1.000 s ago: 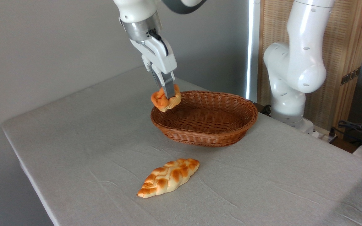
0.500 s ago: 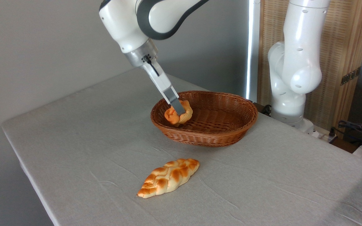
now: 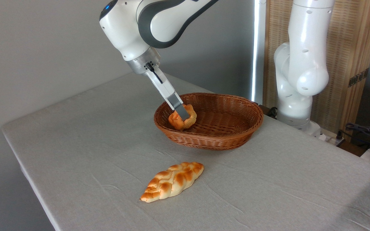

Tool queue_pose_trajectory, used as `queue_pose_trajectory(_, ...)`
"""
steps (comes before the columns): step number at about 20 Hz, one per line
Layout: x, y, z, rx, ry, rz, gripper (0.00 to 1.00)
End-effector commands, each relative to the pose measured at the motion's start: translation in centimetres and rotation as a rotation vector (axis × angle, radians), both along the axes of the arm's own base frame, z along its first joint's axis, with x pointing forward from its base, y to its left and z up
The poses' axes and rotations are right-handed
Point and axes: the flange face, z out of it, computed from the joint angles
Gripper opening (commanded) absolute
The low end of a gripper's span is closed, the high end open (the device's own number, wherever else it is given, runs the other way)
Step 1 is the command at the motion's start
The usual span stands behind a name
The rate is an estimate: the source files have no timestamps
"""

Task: Put bread into the basket

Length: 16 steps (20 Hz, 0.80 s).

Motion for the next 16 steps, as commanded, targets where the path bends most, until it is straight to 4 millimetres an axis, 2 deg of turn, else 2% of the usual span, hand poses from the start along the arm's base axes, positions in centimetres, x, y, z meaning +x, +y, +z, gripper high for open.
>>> queue_pose_trajectory(1, 0.1, 0.0, 0.5, -0.022, -0.003, 0.031, 1.00)
queue_pose_trajectory(7, 0.2, 0.1, 0.6, -0.005, -0.010, 0.093, 1.00)
queue_pose_trajectory(8, 0.4, 0.1, 1.0, -0.018, -0.011, 0.112, 1.00)
queue_pose_trajectory(10, 1.5, 1.4, 2.3, -0.065, -0.021, 0.170, 1.00)
queue_pose_trajectory(12, 2.5, 2.5, 4.3, -0.106, -0.050, 0.216, 1.00)
queue_pose_trajectory(13, 3.2, 3.4, 6.1, -0.119, -0.086, 0.231, 1.00)
queue_pose_trajectory(15, 4.8, 5.5, 9.2, -0.147, -0.151, 0.274, 1.00)
queue_pose_trajectory(16, 6.1, 7.8, 11.5, -0.172, -0.201, 0.325, 1.00)
